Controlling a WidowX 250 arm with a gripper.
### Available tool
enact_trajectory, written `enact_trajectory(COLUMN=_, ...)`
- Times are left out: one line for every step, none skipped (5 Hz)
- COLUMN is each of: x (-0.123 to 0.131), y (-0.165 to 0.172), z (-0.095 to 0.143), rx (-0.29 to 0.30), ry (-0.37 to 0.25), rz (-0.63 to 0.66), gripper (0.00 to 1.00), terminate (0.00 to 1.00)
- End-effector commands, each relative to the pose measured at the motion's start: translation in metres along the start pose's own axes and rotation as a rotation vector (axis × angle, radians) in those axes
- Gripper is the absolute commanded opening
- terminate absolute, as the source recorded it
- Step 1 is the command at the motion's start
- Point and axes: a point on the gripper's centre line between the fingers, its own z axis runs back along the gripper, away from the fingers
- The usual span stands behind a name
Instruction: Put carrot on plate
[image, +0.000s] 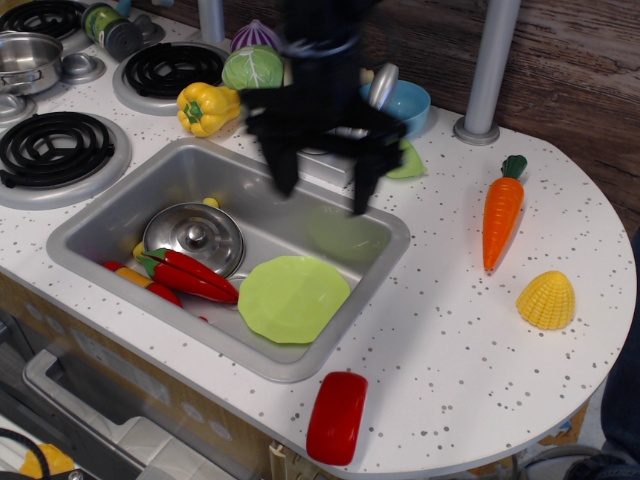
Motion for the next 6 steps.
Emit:
enact_trajectory(x=0.048, y=-0.048, z=-0.01, rx=-0.046, ry=-0.119, rz=-0.003, gripper=1.0, terminate=0.0)
enact_trajectory(x=0.079, y=-0.07, z=-0.031, rx=-0.077, ry=-0.148, rz=-0.051, gripper=1.0, terminate=0.0)
enact_trajectory(x=0.099, y=-0.084, z=-0.045, rx=-0.095, ry=-0.168, rz=-0.068, gripper=1.0, terminate=0.0)
enact_trajectory(x=0.108, y=-0.095, z=-0.056, rx=-0.128, ry=-0.203, rz=-0.091, gripper=1.0, terminate=0.0)
enact_trajectory(x=0.11, y=-0.096, z=-0.063, rx=-0.146, ry=-0.213, rz=-0.116, gripper=1.0, terminate=0.0)
enact_trajectory(x=0.109, y=-0.096, z=-0.073, rx=-0.154, ry=-0.201, rz=-0.089, gripper=1.0, terminate=0.0)
